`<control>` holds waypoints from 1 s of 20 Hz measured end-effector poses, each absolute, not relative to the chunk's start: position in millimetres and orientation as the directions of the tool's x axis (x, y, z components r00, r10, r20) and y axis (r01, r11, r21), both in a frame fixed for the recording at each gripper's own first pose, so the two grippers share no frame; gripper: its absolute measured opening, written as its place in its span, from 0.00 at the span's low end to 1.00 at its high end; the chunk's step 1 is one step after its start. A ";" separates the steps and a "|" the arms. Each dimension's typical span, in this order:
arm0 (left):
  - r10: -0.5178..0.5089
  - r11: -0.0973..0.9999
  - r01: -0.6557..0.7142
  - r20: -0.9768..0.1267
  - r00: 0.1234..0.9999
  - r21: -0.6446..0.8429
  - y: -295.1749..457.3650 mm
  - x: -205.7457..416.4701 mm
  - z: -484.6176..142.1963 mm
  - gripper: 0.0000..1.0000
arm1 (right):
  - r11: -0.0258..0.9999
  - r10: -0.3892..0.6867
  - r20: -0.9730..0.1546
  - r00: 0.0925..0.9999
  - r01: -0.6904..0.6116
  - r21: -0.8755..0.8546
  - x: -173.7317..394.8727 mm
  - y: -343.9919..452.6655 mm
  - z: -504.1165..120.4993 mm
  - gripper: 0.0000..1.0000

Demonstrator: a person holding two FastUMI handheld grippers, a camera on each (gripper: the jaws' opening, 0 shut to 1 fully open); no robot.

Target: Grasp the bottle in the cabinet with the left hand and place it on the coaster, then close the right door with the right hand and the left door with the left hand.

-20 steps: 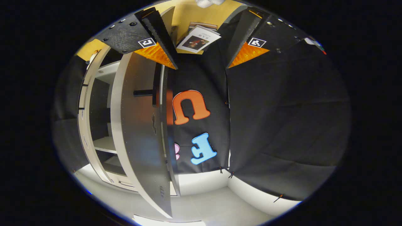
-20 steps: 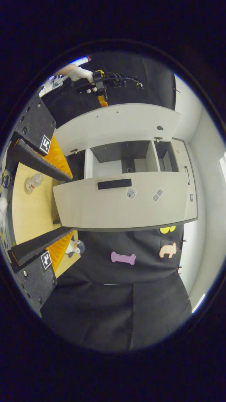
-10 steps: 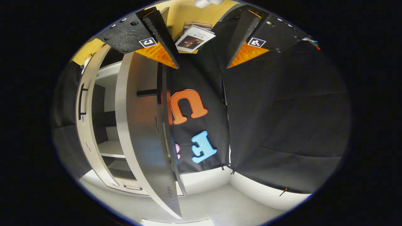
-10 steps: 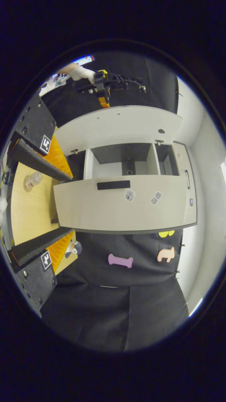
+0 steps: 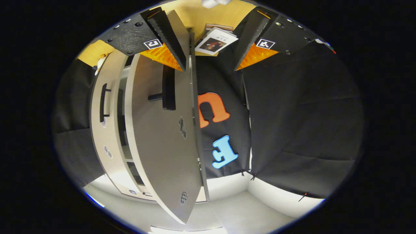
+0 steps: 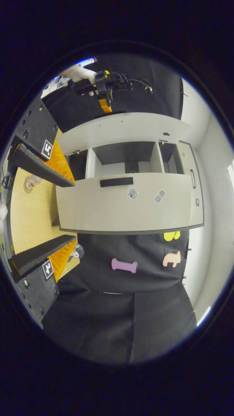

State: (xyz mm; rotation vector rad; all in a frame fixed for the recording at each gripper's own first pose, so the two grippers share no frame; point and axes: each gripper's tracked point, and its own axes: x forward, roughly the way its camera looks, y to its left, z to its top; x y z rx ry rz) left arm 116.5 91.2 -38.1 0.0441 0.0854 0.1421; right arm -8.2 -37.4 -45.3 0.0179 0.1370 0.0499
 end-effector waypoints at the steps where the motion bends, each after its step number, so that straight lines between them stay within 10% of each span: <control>1: 0.122 0.992 -0.118 -0.078 0.990 0.045 81.6 120.3 -37.4 0.89 | 0.999 0.051 -0.135 0.989 -0.048 0.026 -8.7 -38.3 -45.2 0.97; 20: 0.055 0.998 -0.056 -0.043 0.998 -0.014 31.3 81.9 -9.6 0.96 | 0.997 0.058 -0.082 0.995 -0.054 0.054 -16.7 -41.9 -25.3 0.97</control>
